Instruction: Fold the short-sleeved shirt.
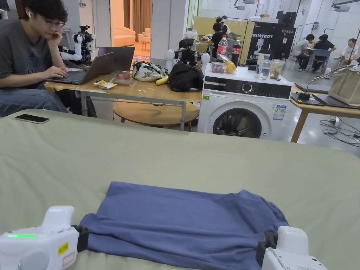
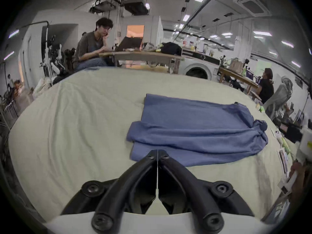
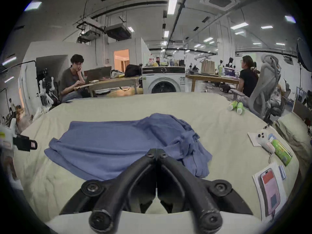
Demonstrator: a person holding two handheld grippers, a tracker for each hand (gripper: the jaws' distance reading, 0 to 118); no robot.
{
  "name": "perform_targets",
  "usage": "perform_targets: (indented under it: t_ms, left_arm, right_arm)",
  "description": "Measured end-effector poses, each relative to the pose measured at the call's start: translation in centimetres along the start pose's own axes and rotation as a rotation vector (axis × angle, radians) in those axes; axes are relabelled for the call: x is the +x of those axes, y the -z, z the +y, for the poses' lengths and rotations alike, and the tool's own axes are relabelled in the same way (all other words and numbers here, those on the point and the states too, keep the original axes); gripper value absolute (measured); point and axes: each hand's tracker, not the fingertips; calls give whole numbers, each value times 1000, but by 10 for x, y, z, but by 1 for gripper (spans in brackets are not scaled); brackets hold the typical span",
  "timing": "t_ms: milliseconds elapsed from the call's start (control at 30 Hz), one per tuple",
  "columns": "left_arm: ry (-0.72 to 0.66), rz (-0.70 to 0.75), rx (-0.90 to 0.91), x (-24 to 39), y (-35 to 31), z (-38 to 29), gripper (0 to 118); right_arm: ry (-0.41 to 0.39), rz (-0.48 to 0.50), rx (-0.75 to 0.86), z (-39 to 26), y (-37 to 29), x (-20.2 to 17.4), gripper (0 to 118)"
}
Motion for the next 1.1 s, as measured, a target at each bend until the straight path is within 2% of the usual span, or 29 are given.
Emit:
perform_targets:
  t_ms: [133,167,200,233,333,400,500,600,633,667,700,733,767,900,1000,1033,1100]
  left_arm:
    - [-38,1,-126,-22,29,29,0]
    - [-42,-11,-168,-27,40,35,3]
    - [-50,-17,-231,-30,51,41,13]
    - [-51,-21,-299,-32,62,45,31]
    - [-53,-14,-396,-39,92,48,36]
    - [-27,9,-466,-38,110,44,36]
    - [7,31,-450,-19,102,40,32]
    - [115,99,-403,1,97,32,1]
    - [150,95,-385,8,96,28,0]
    - [197,102,-372,17,94,23,0]
    - [218,94,-368,22,92,20,0]
    - [209,101,-359,20,90,17,0]
    - [204,103,-353,19,86,16,0]
    - [159,76,-272,9,64,12,0]
    - [158,66,-242,5,51,10,0]
    - [156,54,-245,3,49,9,0]
    - [144,46,-239,1,48,7,0]
  right_arm:
    - [-22,-10,-31,-6,6,7,0]
    - [-31,-16,-39,-7,6,8,0]
    - [-33,-18,-50,-7,8,10,0]
    - [-29,-17,-52,-8,9,12,0]
    - [-42,-30,-71,-11,11,16,0]
    - [-39,-33,-78,-12,13,20,0]
    - [-42,-43,-94,-14,13,25,0]
    - [-44,-50,-121,-15,13,32,0]
    - [-40,-50,-129,-15,13,35,0]
    - [-35,-55,-143,-14,15,40,9]
    - [-24,-64,-159,-13,18,47,31]
    - [-19,-74,-182,-11,22,53,61]
    - [-14,-73,-211,-8,27,61,66]
    - [-6,-50,-356,-3,55,88,66]
    - [-19,-11,-430,-8,82,94,63]
    - [-37,-18,-455,-10,90,94,61]
    - [-47,26,-525,-17,108,91,46]
